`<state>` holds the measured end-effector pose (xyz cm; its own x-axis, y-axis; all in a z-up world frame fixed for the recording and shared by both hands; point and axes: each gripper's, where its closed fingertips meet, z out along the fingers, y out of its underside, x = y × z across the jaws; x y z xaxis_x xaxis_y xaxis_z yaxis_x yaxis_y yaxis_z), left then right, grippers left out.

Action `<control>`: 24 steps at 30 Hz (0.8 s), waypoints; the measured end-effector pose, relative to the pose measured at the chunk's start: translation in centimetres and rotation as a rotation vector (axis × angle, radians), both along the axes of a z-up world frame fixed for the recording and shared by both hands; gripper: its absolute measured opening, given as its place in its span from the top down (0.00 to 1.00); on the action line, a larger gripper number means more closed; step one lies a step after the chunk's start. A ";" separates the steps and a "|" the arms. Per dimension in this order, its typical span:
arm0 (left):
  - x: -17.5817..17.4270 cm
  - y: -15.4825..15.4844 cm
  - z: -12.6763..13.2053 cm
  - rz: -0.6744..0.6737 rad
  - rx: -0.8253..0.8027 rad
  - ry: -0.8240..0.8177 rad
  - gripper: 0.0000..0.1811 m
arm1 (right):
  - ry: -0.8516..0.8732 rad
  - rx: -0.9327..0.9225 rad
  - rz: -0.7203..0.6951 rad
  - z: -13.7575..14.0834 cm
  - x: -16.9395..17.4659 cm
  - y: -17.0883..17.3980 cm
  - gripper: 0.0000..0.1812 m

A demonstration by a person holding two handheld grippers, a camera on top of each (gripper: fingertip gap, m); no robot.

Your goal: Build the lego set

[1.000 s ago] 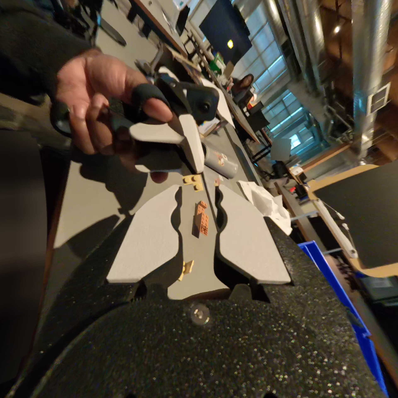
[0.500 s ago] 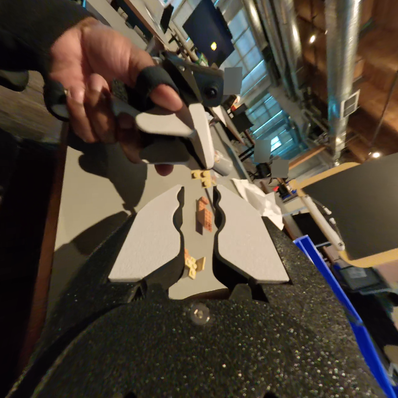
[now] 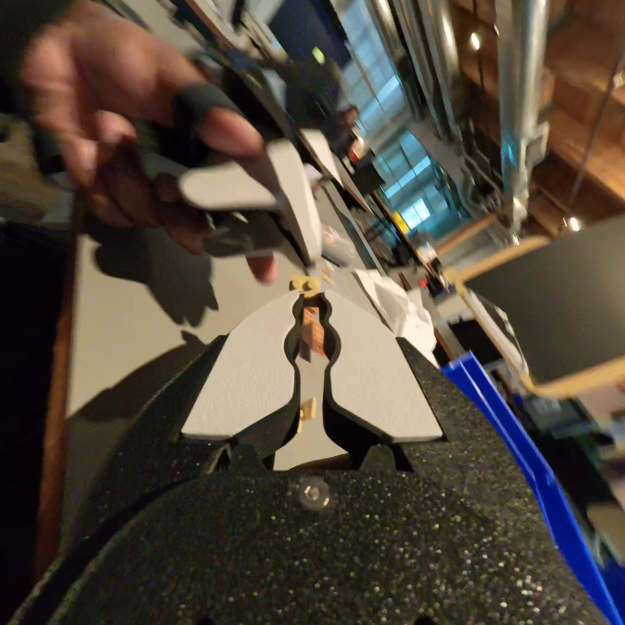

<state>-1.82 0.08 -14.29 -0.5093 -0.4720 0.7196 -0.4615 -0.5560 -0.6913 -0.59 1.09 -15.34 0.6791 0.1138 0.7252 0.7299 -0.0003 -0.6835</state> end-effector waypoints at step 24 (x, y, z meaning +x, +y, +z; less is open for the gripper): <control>-0.1 -0.9 1.0 0.550 1.174 -0.604 0.94 | 0.664 -0.237 -0.173 0.9 -0.4 -1.3 0.96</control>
<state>-1.94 -0.82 -13.28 -0.1516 -0.8658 -0.4769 0.1471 0.4573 -0.8770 -1.02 -0.25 -14.45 0.9901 0.0678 0.1226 0.1369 -0.2811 -0.9499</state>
